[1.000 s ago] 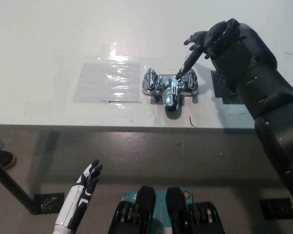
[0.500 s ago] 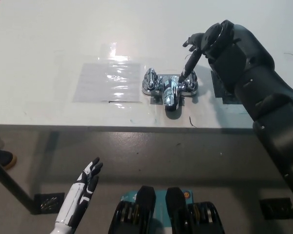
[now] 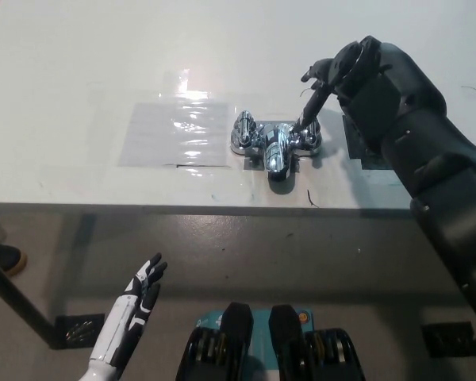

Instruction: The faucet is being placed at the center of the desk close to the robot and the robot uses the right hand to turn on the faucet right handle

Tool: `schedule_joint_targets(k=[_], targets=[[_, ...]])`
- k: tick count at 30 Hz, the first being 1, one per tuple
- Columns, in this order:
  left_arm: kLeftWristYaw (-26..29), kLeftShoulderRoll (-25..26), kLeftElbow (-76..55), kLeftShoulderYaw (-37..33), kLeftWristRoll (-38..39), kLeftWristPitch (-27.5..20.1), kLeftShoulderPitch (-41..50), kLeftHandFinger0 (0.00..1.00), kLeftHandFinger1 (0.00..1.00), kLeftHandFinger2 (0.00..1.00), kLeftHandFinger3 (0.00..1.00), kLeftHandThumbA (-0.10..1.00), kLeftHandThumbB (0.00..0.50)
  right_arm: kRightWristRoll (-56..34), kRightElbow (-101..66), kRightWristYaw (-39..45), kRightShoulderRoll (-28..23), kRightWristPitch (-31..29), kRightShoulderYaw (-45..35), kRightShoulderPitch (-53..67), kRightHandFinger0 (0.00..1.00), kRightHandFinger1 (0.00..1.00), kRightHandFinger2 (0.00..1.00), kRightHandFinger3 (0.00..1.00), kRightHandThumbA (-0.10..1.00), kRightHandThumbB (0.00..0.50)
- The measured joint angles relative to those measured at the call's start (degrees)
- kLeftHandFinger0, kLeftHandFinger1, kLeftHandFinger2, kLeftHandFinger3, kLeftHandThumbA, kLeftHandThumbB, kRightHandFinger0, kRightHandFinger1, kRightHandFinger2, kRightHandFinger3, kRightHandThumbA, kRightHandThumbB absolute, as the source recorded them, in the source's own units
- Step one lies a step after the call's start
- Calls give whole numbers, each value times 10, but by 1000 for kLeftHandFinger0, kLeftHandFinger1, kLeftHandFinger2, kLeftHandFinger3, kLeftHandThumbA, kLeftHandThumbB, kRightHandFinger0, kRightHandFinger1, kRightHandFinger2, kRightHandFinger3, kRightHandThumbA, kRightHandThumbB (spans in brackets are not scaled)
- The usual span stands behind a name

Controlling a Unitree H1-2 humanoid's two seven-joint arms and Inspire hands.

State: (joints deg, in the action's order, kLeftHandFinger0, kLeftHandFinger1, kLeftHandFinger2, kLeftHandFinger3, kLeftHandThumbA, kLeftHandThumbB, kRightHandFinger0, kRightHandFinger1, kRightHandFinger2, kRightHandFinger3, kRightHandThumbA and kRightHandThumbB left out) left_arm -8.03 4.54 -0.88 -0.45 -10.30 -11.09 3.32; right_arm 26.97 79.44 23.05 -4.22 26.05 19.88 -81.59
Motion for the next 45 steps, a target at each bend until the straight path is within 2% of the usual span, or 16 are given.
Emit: schedule_joint_targets(k=[1, 5, 11, 12, 13, 16, 17, 18, 21, 24, 26, 28, 34, 40, 42, 45], targets=[[0, 0, 0, 0, 0, 0, 0, 1000, 1000, 1000, 1000, 1000, 500, 0, 0, 3, 0, 0, 6, 0, 1000, 1000, 1000, 1000, 858, 0], [0, 0, 0, 0, 0, 0, 0, 1000, 1000, 1000, 1000, 1000, 500, 2, 4, 22, 2, -1, 27, 0, 1000, 1000, 1000, 1000, 845, 10], [0, 0, 0, 0, -1, 0, 0, 1000, 1000, 1000, 1000, 1000, 500, 5, 6, 34, 7, 1, 47, 0, 1000, 1000, 1000, 1000, 739, 81], [0, 1, -1, 0, -1, 0, 0, 1000, 1000, 1000, 1000, 1000, 500, 8, 8, 34, 8, 1, 54, 0, 1000, 1000, 1000, 1000, 755, 33], [0, 1, -1, 0, -1, 0, -1, 1000, 1000, 1000, 1000, 1000, 500, 9, 8, 34, 9, 1, 59, 0, 1000, 1000, 1000, 1000, 798, 13], [0, 2, -1, 0, 0, 0, -2, 1000, 1000, 1000, 1000, 1000, 500, 17, 8, 36, 12, -6, 88, 1, 1000, 1000, 1000, 1000, 810, 21], [0, 2, -1, 0, 0, 0, -3, 1000, 1000, 1000, 1000, 1000, 500, 18, 8, 37, 13, -6, 93, 1, 1000, 1000, 1000, 1000, 816, 57], [0, 2, -1, 0, 0, 0, -3, 1000, 1000, 1000, 1000, 1000, 500, 18, 8, 38, 13, -6, 96, 1, 1000, 1000, 1000, 1000, 867, 65], [0, 3, -1, 0, 1, 0, -6, 1000, 1000, 1000, 1000, 1000, 500, 19, 8, 42, 14, -6, 107, 1, 1000, 1000, 1000, 1000, 864, 95], [0, 3, -1, 0, 0, 0, -8, 1000, 1000, 1000, 1000, 1000, 500, 22, 8, 48, 14, -6, 120, 1, 1000, 1000, 1000, 1000, 813, 99], [0, 3, -2, 0, 0, 0, -9, 1000, 1000, 1000, 1000, 1000, 500, 27, 8, 52, 14, -7, 132, 1, 1000, 1000, 1000, 1000, 743, 144], [0, 3, -2, 0, 0, 1, -10, 1000, 1000, 1000, 1000, 1000, 500, 28, 8, 52, 14, -5, 134, 1, 1000, 1000, 1000, 1000, 764, 159], [0, 4, -3, 1, 0, 1, -11, 1000, 1000, 1000, 1000, 1000, 500, 32, 13, 52, 14, 0, 144, 1, 1000, 1000, 1000, 1000, 769, 168], [0, 4, -6, 1, -2, 1, -11, 1000, 1000, 1000, 1000, 1000, 500, 43, 13, 48, 14, -1, 171, 1, 1000, 1000, 1000, 1000, 835, 169], [0, 4, -9, 0, -2, 1, -11, 1000, 1000, 1000, 1000, 1000, 500, 48, 13, 42, 14, 0, 177, 1, 1000, 1000, 1000, 1000, 761, 175], [0, 4, -12, 0, -2, 2, -11, 1000, 1000, 1000, 1000, 1000, 500, 52, 13, 24, 14, 0, 178, 1, 1000, 1000, 1000, 1000, 779, 174]])
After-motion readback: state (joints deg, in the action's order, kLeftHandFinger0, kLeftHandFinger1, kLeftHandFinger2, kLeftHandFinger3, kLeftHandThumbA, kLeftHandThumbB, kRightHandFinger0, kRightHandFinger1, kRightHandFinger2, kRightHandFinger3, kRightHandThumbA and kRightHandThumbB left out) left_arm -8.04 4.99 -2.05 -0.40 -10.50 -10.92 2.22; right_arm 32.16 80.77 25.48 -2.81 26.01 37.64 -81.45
